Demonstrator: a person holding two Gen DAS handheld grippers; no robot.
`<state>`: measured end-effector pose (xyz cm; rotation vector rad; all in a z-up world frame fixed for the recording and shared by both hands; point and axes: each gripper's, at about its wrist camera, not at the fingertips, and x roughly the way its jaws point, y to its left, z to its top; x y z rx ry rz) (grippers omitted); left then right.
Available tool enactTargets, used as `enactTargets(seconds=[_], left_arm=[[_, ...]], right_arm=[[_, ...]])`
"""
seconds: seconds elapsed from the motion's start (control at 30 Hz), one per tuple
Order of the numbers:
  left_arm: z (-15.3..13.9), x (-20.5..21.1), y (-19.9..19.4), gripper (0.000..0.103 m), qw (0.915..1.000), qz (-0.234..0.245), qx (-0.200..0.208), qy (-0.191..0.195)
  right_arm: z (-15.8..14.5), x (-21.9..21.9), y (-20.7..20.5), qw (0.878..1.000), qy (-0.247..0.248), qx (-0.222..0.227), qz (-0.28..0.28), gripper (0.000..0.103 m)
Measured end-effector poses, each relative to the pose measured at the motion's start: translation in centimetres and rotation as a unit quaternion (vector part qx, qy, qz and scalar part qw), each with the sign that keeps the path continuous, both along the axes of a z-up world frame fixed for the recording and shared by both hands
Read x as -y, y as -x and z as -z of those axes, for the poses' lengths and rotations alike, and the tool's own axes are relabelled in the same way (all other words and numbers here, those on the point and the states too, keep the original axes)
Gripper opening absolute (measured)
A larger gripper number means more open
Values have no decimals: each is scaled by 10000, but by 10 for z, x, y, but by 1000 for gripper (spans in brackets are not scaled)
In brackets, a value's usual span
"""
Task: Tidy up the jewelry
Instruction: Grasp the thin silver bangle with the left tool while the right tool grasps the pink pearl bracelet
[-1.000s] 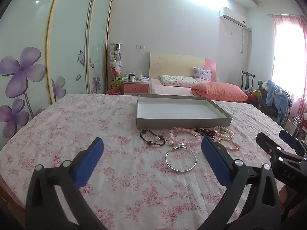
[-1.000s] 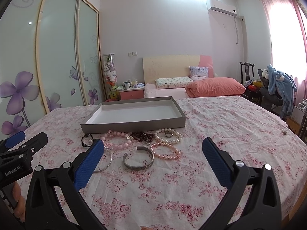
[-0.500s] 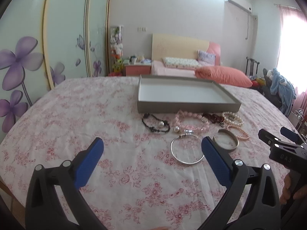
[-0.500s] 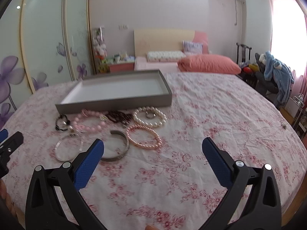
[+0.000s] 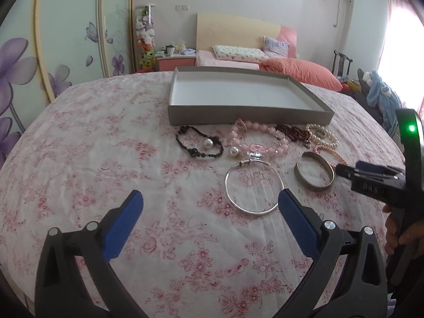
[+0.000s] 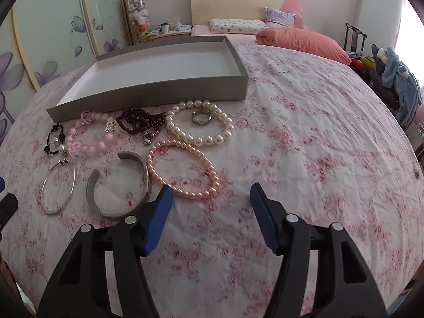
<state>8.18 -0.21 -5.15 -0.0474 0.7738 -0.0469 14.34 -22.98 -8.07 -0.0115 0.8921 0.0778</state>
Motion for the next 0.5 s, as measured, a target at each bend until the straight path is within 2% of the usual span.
enactTargets(seconds=[0.13, 0.3, 0.43, 0.5], left_arm=[[4, 6, -8, 99, 9998, 103, -170, -12], [8, 12, -18, 99, 9992, 190, -361, 29], [9, 10, -25, 99, 9988, 160, -462, 96], [10, 9, -28, 94, 9987, 142, -484, 95]], right_arm=[[-1, -5, -2, 9999, -20, 30, -99, 56], [-5, -10, -3, 9998, -34, 54, -182, 26], [-7, -5, -1, 9999, -99, 56, -19, 15], [-7, 1, -6, 9999, -121, 61, 74, 11]])
